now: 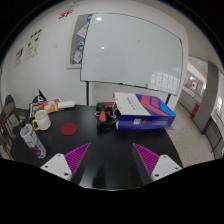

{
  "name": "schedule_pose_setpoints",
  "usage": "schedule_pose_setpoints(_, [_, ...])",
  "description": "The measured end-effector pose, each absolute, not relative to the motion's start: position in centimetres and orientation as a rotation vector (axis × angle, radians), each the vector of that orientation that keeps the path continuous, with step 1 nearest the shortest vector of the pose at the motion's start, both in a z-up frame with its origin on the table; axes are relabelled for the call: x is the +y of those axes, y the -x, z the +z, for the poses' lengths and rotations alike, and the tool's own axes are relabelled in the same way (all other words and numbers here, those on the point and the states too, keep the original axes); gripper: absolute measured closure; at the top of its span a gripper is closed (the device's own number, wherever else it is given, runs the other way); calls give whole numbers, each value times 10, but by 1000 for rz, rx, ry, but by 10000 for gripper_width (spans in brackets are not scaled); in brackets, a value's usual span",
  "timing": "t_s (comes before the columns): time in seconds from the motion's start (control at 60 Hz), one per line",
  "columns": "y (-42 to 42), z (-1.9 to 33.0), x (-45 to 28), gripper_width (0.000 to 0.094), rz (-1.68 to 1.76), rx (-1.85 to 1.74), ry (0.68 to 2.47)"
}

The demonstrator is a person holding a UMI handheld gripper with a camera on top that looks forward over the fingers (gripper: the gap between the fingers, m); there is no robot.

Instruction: Pour water

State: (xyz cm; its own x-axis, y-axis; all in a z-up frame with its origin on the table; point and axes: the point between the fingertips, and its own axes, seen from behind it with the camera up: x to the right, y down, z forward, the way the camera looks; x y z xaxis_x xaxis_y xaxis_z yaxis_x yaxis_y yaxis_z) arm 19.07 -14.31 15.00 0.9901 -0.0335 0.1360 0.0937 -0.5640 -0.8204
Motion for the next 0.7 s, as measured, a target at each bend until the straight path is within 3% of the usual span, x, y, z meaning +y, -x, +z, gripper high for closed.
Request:
schedule_pose_setpoints(0.317, [-133, 98, -213, 93, -208, -29, 2201])
schedule_pose_setpoints(0.517, [-23, 50, -246, 97, -139, -67, 2226])
schedule_pose_setpoints(0.7, [74, 42, -212, 93, -48, -88, 2143])
